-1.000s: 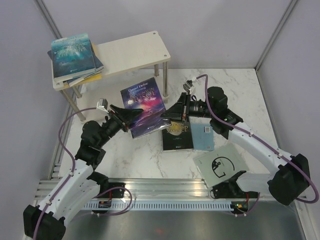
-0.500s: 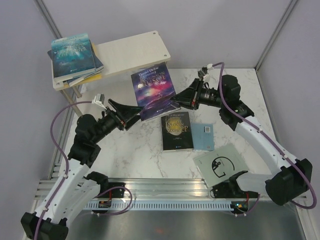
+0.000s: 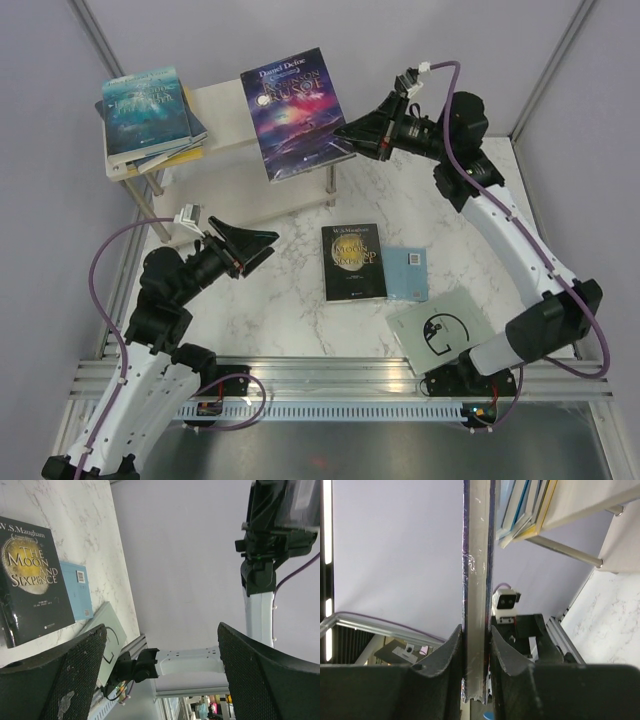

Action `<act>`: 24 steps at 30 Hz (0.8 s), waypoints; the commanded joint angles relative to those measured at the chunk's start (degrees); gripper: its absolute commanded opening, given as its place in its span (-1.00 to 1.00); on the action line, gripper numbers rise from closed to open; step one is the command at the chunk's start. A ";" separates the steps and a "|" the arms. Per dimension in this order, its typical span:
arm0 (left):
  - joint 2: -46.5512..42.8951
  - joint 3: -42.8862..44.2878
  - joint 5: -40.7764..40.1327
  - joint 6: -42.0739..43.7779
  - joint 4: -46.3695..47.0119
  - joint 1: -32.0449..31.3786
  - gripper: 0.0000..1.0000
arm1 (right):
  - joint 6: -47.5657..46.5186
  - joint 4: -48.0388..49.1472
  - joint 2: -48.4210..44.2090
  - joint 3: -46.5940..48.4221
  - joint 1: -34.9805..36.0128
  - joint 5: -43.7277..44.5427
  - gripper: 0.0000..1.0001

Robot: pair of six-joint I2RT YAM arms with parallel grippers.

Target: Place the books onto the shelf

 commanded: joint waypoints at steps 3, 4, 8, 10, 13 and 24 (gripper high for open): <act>-0.31 1.42 0.87 2.60 -1.58 0.14 0.85 | 2.22 5.11 11.61 13.26 -0.14 4.39 -1.00; -0.31 1.60 0.79 2.69 -1.66 0.22 0.85 | 1.87 3.70 13.55 18.33 -0.14 4.92 -1.00; -0.31 2.04 0.79 2.78 -1.84 0.22 0.84 | 1.16 -1.15 25.04 30.75 -0.14 7.21 -1.00; -0.31 2.39 0.79 3.13 -2.10 0.31 0.84 | 1.43 -2.99 28.58 37.23 -0.05 8.09 -1.00; -0.23 3.36 0.61 3.92 -2.80 0.31 0.83 | 2.04 -4.22 33.95 42.70 -0.05 8.79 -1.00; 0.04 3.63 0.17 4.98 -4.30 0.31 0.83 | -2.34 -10.10 36.51 39.92 -1.10 6.86 0.65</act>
